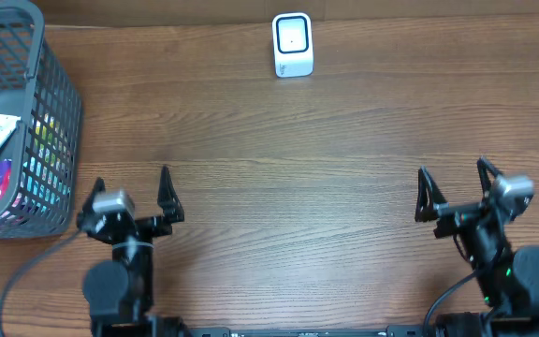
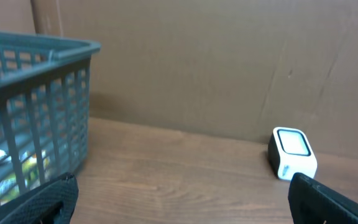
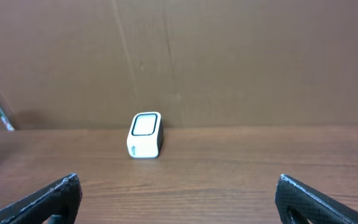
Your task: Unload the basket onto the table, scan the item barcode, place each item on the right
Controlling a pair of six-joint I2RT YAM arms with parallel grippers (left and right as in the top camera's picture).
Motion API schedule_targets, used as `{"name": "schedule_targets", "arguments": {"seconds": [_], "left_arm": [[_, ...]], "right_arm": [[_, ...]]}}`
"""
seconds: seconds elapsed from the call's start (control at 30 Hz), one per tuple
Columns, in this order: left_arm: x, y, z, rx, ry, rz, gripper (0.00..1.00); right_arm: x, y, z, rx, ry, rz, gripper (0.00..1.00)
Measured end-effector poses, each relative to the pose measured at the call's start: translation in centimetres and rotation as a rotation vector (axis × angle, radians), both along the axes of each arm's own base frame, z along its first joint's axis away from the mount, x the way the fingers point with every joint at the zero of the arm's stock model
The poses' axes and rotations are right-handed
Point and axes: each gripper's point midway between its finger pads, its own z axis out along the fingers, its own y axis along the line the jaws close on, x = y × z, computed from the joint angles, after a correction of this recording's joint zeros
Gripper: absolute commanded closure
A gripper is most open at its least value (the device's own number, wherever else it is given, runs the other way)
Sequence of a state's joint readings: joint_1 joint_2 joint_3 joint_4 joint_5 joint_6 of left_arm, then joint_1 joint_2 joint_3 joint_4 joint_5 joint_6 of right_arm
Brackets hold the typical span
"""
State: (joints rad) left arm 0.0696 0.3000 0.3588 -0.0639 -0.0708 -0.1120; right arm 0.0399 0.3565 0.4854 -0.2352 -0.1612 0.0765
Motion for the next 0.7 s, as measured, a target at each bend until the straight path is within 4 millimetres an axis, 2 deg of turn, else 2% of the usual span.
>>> {"name": "schedule_targets", "arguments": {"seconds": [0.27, 0.43, 0.6, 0.7], "left_arm": [[4.3, 0.2, 5.1, 0.05, 0.232, -0.015, 0.0], [7.1, 0.3, 8.2, 0.059, 0.384, -0.028, 0.01], [9.0, -0.1, 11.2, 0.044, 0.534, -0.064, 0.01], [9.4, -0.4, 12.0, 0.033, 0.611, -0.086, 0.0]], "right_arm": [[2.8, 0.4, 3.7, -0.002, 0.159, 0.018, 0.0], [4.5, 0.6, 4.8, -0.004, 0.248, 0.022, 0.0], [5.4, 1.0, 4.6, -0.002, 0.39, 0.047, 0.0], [5.5, 1.2, 4.4, -0.001, 0.502, 0.056, 0.0]]}}
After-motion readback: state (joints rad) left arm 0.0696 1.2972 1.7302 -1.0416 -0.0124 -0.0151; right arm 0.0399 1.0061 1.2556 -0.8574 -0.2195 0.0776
